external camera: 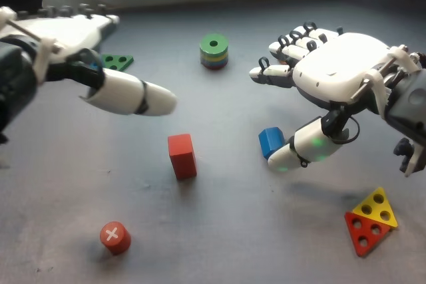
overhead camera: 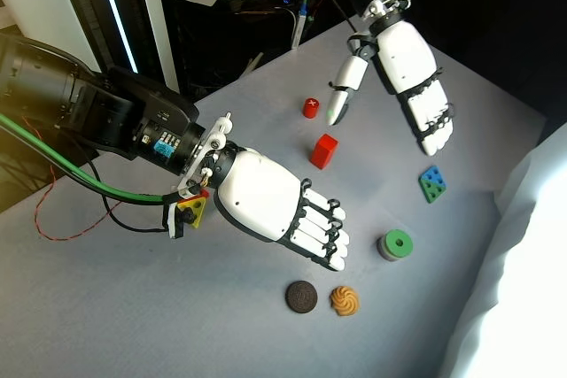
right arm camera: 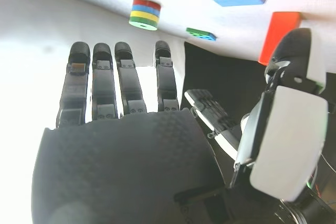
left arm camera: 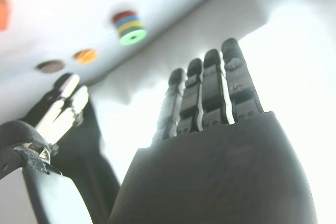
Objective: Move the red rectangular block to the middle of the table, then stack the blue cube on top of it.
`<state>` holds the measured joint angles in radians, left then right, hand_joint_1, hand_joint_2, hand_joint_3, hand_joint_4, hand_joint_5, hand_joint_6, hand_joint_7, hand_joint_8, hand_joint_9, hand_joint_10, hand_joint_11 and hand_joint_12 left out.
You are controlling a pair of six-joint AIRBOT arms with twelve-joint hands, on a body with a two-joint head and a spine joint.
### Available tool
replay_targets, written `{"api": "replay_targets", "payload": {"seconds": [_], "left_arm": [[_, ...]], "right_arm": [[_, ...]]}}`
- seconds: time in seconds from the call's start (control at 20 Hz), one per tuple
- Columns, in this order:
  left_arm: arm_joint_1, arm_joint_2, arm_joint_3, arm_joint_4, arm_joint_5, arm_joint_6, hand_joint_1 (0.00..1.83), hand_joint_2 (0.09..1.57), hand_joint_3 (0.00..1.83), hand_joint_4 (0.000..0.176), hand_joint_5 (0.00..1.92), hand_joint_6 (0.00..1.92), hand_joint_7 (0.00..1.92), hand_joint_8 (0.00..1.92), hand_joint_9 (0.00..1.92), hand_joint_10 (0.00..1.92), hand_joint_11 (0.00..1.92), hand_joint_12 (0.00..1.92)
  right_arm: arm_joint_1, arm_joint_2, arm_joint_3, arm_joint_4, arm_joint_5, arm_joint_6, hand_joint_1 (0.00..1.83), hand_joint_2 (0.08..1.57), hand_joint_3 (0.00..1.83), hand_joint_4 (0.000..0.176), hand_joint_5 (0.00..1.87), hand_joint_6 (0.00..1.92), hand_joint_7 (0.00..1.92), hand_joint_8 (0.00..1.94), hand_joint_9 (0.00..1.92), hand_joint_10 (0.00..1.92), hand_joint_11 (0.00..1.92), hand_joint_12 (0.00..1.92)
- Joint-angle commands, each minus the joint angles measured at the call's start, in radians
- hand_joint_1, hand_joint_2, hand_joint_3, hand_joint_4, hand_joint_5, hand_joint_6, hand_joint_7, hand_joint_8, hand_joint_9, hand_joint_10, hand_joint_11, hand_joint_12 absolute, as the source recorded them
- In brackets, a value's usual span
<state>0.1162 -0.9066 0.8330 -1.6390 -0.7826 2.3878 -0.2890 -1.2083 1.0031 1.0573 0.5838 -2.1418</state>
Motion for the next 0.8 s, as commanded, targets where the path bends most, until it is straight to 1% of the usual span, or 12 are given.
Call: {"api": "replay_targets", "payload": {"seconds": [0.0,0.05,0.1,0.15,0.2,0.25,0.3,0.4,0.5,0.55,0.65,0.75], "left_arm": [[-0.004,0.023,0.001,0.051,-0.042,0.01,0.33,0.78,0.0,0.0,0.0,0.0,0.0,0.0,0.0,0.0,0.0,0.08],[-0.004,0.038,0.0,0.043,-0.045,0.026,0.32,0.78,0.0,0.0,0.0,0.0,0.0,0.0,0.0,0.0,0.0,0.1],[-0.005,0.061,-0.004,0.027,-0.05,0.055,0.3,0.79,0.0,0.0,0.0,0.0,0.0,0.0,0.0,0.0,0.0,0.11],[-0.005,0.073,-0.007,0.02,-0.058,0.064,0.28,0.79,0.0,0.0,0.0,0.0,0.0,0.0,0.0,0.0,0.0,0.09],[-0.005,0.084,-0.011,0.013,-0.069,0.071,0.28,0.79,0.0,0.0,0.0,0.0,0.0,0.0,0.0,0.0,0.0,0.09],[-0.005,0.093,-0.014,0.01,-0.077,0.082,0.29,0.79,0.0,0.0,0.0,0.0,0.0,0.0,0.0,0.0,0.0,0.06],[-0.005,0.106,-0.019,0.004,-0.08,0.09,0.26,0.79,0.0,0.0,0.0,0.0,0.0,0.0,0.0,0.0,0.0,0.06],[-0.008,0.122,-0.026,-0.002,-0.084,0.109,0.28,0.79,0.0,0.0,0.0,0.0,0.0,0.0,0.0,0.0,0.0,0.05],[-0.009,0.131,-0.033,-0.003,-0.093,0.12,0.28,0.78,0.0,0.0,0.0,0.0,0.0,0.0,0.0,0.0,0.0,0.05],[-0.009,0.132,-0.033,-0.004,-0.093,0.12,0.28,0.78,0.0,0.0,0.0,0.0,0.0,0.0,0.0,0.0,0.0,0.06],[-0.008,0.134,-0.035,-0.006,-0.093,0.124,0.28,0.78,0.0,0.0,0.0,0.0,0.0,0.0,0.0,0.0,0.0,0.06],[-0.009,0.137,-0.042,-0.009,-0.093,0.131,0.27,0.78,0.0,0.0,0.0,0.0,0.0,0.0,0.0,0.0,0.0,0.06]], "right_arm": [[0.012,0.002,0.004,-0.037,0.062,-0.002,0.6,0.66,0.0,0.134,0.35,0.01,0.0,0.0,0.0,0.0,0.0,0.0],[0.014,-0.006,0.008,-0.026,0.062,-0.009,0.66,0.65,0.0,0.12,0.39,0.02,0.0,0.0,0.0,0.0,0.0,0.0],[0.021,-0.022,0.018,0.018,0.062,-0.04,0.68,0.64,0.0,0.11,0.44,0.01,0.0,0.0,0.0,0.0,0.0,0.0],[0.025,-0.032,0.026,0.048,0.062,-0.062,0.72,0.62,0.0,0.105,0.48,0.02,0.0,0.0,0.0,0.0,0.0,0.0],[0.028,-0.04,0.034,0.073,0.063,-0.072,0.73,0.62,0.0,0.11,0.48,0.02,0.0,0.0,0.0,0.0,0.0,0.0],[0.031,-0.047,0.04,0.084,0.065,-0.072,0.73,0.63,0.0,0.108,0.5,0.02,0.0,0.0,0.0,0.0,0.0,0.0],[0.034,-0.057,0.044,0.084,0.07,-0.072,0.73,0.65,0.0,0.096,0.53,0.01,0.0,0.0,0.0,0.0,0.0,0.0],[0.037,-0.07,0.051,0.086,0.074,-0.072,0.73,0.66,0.0,0.091,0.59,0.01,0.0,0.0,0.0,0.0,0.0,0.0],[0.037,-0.078,0.054,0.09,0.076,-0.072,0.75,0.68,0.01,0.106,0.65,0.02,0.0,0.0,0.0,0.0,0.0,0.0],[0.037,-0.082,0.057,0.093,0.076,-0.072,0.75,0.7,0.01,0.105,0.68,0.01,0.0,0.0,0.0,0.0,0.0,0.0],[0.039,-0.091,0.066,0.117,0.077,-0.072,0.73,0.74,0.02,0.113,0.71,0.02,0.0,0.0,0.0,0.0,0.0,0.0],[0.041,-0.097,0.068,0.123,0.082,-0.072,0.78,0.76,0.01,0.112,0.76,0.01,0.0,0.0,0.0,0.0,0.0,0.0]]}}
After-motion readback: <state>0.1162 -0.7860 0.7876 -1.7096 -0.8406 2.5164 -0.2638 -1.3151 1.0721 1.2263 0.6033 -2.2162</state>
